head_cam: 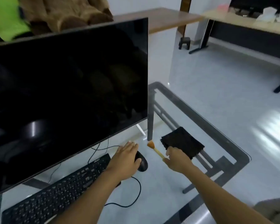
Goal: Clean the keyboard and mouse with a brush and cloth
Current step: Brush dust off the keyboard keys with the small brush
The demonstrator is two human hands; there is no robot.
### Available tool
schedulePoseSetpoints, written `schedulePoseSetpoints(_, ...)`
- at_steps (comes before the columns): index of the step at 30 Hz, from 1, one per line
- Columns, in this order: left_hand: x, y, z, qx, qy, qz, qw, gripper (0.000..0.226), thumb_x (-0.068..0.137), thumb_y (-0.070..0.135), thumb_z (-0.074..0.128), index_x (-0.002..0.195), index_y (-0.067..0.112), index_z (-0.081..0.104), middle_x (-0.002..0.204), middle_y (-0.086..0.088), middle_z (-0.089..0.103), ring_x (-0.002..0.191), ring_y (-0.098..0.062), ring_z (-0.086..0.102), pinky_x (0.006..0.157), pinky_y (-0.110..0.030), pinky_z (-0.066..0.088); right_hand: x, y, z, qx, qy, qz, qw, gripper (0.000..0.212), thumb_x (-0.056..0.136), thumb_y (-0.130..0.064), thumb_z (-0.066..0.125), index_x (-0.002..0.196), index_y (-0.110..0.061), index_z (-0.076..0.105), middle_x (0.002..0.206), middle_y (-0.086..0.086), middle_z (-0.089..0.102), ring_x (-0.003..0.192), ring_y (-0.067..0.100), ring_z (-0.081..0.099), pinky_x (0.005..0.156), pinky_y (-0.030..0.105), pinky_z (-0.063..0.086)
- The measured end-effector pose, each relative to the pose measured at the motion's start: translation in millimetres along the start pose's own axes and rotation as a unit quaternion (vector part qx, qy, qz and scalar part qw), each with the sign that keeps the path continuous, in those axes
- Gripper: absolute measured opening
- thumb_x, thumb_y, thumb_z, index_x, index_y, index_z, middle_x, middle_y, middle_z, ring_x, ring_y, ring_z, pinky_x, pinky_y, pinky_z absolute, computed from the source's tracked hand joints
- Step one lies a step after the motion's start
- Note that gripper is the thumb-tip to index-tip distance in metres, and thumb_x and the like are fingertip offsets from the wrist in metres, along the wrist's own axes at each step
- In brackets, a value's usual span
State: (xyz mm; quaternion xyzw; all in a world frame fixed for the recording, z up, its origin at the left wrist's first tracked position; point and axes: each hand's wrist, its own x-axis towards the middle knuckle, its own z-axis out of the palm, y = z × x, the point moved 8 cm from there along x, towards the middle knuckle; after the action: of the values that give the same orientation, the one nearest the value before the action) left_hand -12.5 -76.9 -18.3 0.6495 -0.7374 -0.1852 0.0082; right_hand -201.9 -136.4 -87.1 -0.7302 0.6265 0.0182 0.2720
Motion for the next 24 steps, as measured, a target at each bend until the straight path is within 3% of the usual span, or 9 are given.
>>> schedulePoseSetpoints(5, 9, -3, 16, 0.006, -0.014, -0.01, 1.0, 0.06, 0.102, 0.038, 0.036, 0.153, 0.015, 0.015, 0.161, 0.0, 0.012, 0.148, -0.014, 0.003, 0.119, -0.031, 0.007, 4, 6, 16, -0.028, 0.005, 0.037, 0.999, 0.016, 0.09, -0.019, 0.056, 0.104, -0.013, 0.054, 0.107, 0.002, 0.053, 0.086, 0.019, 0.059, 0.074, 0.032, 0.054)
schedulePoseSetpoints(8, 9, -8, 18, -0.001, -0.008, -0.014, 1.0, 0.06, 0.102, 0.038, 0.036, 0.153, 0.015, 0.015, 0.161, 0.0, 0.013, 0.148, -0.015, 0.004, 0.12, -0.032, 0.008, 7, 6, 12, -0.016, 0.03, 0.044, 0.998, 0.004, 0.093, -0.015, 0.048, 0.093, -0.012, 0.05, 0.093, 0.003, 0.059, 0.075, 0.017, 0.057, 0.06, 0.027, 0.048)
schedulePoseSetpoints(12, -4, -23, 12, -0.02, 0.022, -0.016, 0.999, 0.059, 0.101, 0.036, 0.037, 0.152, 0.012, 0.018, 0.16, -0.003, 0.017, 0.148, -0.016, 0.007, 0.12, -0.032, 0.008, -1, -11, -21, 0.122, 0.098, 0.014, 0.988, 0.011, 0.091, -0.017, 0.055, 0.08, -0.016, 0.054, 0.069, -0.001, 0.061, 0.059, 0.012, 0.057, 0.046, 0.019, 0.037)
schedulePoseSetpoints(17, -48, -72, -1, -0.074, 0.108, -0.089, 0.987, 0.062, 0.1, 0.035, 0.04, 0.152, 0.012, 0.017, 0.16, -0.002, 0.017, 0.147, -0.015, 0.009, 0.12, -0.032, 0.007, -24, -82, -51, 0.273, 0.141, -0.059, 0.95, 0.007, 0.086, -0.02, 0.07, 0.086, -0.014, 0.067, 0.071, 0.002, 0.065, 0.054, 0.005, 0.052, 0.049, 0.013, 0.041)
schedulePoseSetpoints(20, -91, -108, -5, -0.117, 0.172, -0.136, 0.969, 0.062, 0.099, 0.034, 0.043, 0.152, 0.013, 0.019, 0.16, -0.001, 0.019, 0.147, -0.014, 0.009, 0.121, -0.031, 0.005, -33, -145, -40, 0.332, 0.13, -0.098, 0.929, 0.01, 0.088, -0.026, 0.069, 0.084, -0.017, 0.066, 0.077, 0.002, 0.068, 0.065, 0.01, 0.06, 0.063, 0.023, 0.047)
schedulePoseSetpoints(24, -165, -167, 6, -0.163, 0.253, -0.205, 0.931, 0.061, 0.097, 0.029, 0.049, 0.15, 0.011, 0.026, 0.157, -0.001, 0.025, 0.147, -0.016, 0.014, 0.121, -0.036, 0.008, -39, -231, 3, 0.367, 0.067, -0.164, 0.913, 0.007, 0.097, -0.024, 0.055, 0.091, -0.021, 0.056, 0.087, 0.004, 0.07, 0.08, 0.018, 0.069, 0.075, 0.04, 0.059)
